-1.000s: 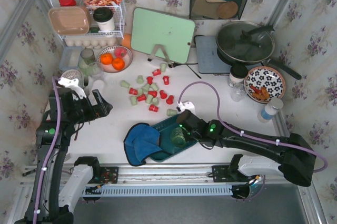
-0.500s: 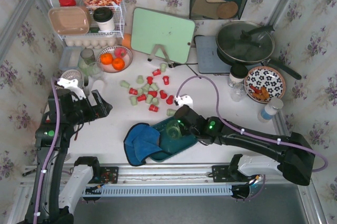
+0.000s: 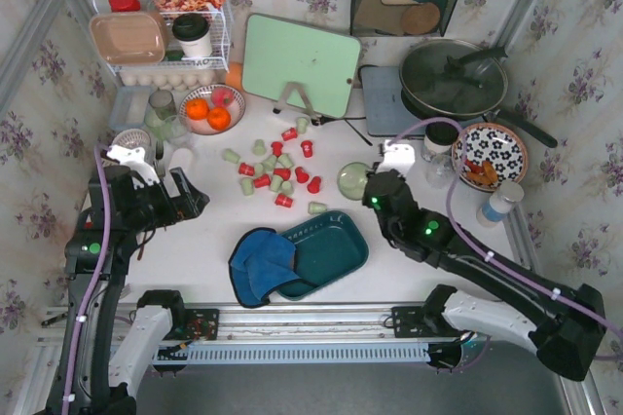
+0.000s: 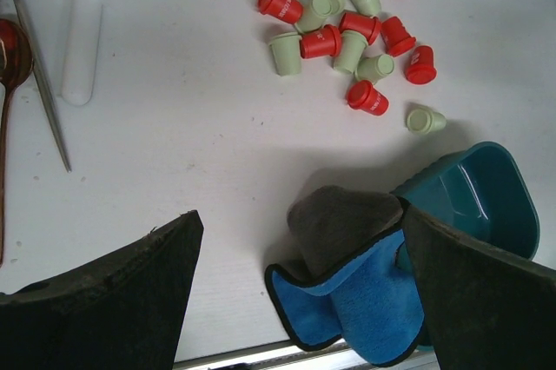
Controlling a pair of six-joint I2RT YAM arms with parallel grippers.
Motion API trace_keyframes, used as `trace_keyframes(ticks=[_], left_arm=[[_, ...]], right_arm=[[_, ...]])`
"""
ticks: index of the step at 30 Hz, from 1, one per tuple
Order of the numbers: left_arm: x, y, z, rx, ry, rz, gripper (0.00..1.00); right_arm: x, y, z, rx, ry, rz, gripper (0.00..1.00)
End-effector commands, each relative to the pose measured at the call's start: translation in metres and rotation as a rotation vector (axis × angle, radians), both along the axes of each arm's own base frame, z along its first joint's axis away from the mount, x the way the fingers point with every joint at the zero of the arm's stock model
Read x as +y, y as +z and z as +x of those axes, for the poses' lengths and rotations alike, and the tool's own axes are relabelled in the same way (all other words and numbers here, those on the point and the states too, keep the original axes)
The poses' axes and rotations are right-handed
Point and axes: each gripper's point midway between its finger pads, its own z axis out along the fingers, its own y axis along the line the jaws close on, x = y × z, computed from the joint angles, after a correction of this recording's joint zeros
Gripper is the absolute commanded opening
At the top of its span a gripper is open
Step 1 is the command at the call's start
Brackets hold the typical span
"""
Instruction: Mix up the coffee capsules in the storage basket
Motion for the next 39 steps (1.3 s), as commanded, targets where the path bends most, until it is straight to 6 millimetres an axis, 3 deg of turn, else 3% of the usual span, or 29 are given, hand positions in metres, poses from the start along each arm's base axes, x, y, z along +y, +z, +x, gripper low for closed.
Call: trace_keyframes(ticks=[1, 7, 11, 17, 19, 23, 28, 33, 39], left_arm=[[-0.004, 0.004, 0.003, -0.023, -0.016, -0.019, 1.00], [-0.006, 0.005, 0.003, -0.022, -0.024, -0.028, 1.00], [-0.007, 0.004, 0.003, -0.017, -0.025, -0.031, 1.00], [-0.007, 0.004, 0.003, -0.015, -0.026, -0.033, 1.00], [-0.006, 0.003, 0.003, -0.017, -0.023, -0.031, 1.00], [-0.007, 0.004, 0.003, -0.017, -0.024, -0.032, 1.00], [-0.008, 0.003, 0.004, -0.013, -0.031, -0.040, 1.00], [-0.009, 0.004, 0.003, -0.013, -0.035, -0.044, 1.00], [-0.009, 0.004, 0.003, -0.015, -0.036, -0.045, 1.00]], right_arm=[[-0.054, 0.020, 0.018, -0.145, -0.228, 0.040, 0.00], [-0.108, 0.004, 0.056, -0.148, -0.377, 0.098, 0.00], [-0.114, -0.013, 0.097, -0.083, -0.343, 0.132, 0.00], [-0.076, -0.037, 0.171, 0.054, -0.196, 0.078, 0.00], [-0.065, -0.065, 0.195, 0.136, -0.169, 0.038, 0.00], [-0.043, -0.088, 0.227, 0.218, -0.098, 0.016, 0.00], [-0.031, -0.113, 0.252, 0.283, -0.068, -0.013, 0.00], [-0.035, -0.125, 0.267, 0.309, -0.103, -0.061, 0.00], [-0.042, -0.132, 0.270, 0.323, -0.133, -0.093, 0.22]])
